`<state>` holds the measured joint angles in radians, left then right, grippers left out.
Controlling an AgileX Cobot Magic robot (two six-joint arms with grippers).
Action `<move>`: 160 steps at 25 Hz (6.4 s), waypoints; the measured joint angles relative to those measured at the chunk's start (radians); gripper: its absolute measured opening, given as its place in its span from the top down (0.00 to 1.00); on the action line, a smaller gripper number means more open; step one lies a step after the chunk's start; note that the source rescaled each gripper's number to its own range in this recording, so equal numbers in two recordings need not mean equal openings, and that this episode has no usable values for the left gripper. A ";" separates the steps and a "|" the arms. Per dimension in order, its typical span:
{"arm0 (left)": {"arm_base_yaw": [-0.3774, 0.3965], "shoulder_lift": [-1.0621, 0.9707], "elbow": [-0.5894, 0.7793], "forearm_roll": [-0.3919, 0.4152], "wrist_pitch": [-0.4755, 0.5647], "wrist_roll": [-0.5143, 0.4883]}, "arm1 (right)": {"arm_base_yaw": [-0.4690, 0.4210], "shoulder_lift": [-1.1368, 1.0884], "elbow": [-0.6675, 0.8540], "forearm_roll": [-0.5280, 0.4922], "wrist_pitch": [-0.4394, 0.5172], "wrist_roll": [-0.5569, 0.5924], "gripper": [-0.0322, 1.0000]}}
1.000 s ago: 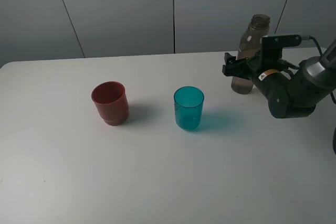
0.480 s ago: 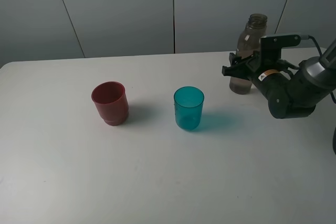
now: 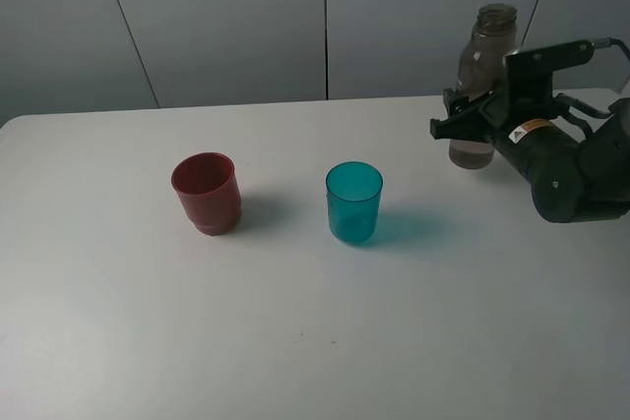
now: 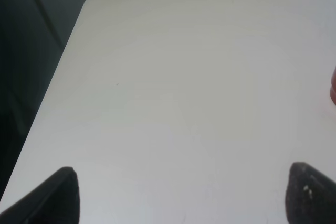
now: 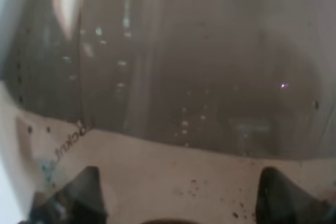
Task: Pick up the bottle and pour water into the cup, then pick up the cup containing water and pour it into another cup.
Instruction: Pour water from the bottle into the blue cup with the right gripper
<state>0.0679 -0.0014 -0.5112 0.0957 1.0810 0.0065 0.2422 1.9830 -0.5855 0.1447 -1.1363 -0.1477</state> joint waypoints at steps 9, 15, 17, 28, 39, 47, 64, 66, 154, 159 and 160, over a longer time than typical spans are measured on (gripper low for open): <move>0.000 0.000 0.000 0.000 0.000 0.000 | 0.200 -0.066 0.029 0.089 0.031 -0.218 0.97; 0.000 0.000 0.000 -0.002 0.000 -0.007 | 0.215 -0.066 0.029 0.127 0.039 -0.248 0.97; 0.000 0.000 0.000 -0.002 0.000 -0.007 | 0.215 -0.066 0.029 0.111 0.041 -0.258 0.97; 0.000 0.000 0.000 -0.002 0.000 -0.007 | 0.199 -0.066 0.029 0.024 0.080 -0.490 0.97; 0.000 0.000 0.000 -0.002 0.000 -0.007 | 0.177 -0.066 0.029 0.070 0.107 -0.875 0.97; 0.000 0.000 0.000 -0.002 0.000 -0.007 | 0.177 -0.066 0.029 0.107 0.108 -1.105 0.97; 0.000 0.000 0.000 -0.002 0.000 -0.007 | 0.134 -0.066 0.041 0.034 0.109 -1.300 0.97; 0.000 0.000 0.000 -0.002 0.000 -0.007 | 0.128 -0.066 0.049 0.017 0.109 -1.300 0.97; 0.000 0.000 0.000 -0.002 0.000 0.000 | 0.128 -0.066 0.046 -0.145 0.013 -1.782 0.97; 0.000 0.000 0.000 -0.002 0.000 0.000 | 0.128 -0.066 0.046 -0.157 0.009 -1.811 0.97; 0.000 0.000 0.000 -0.002 0.000 0.000 | 0.128 -0.066 0.046 -0.159 0.006 -1.819 0.97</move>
<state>0.0679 -0.0014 -0.5112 0.0937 1.0810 0.0065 0.3703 1.9167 -0.5395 -0.0147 -1.1299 -1.9670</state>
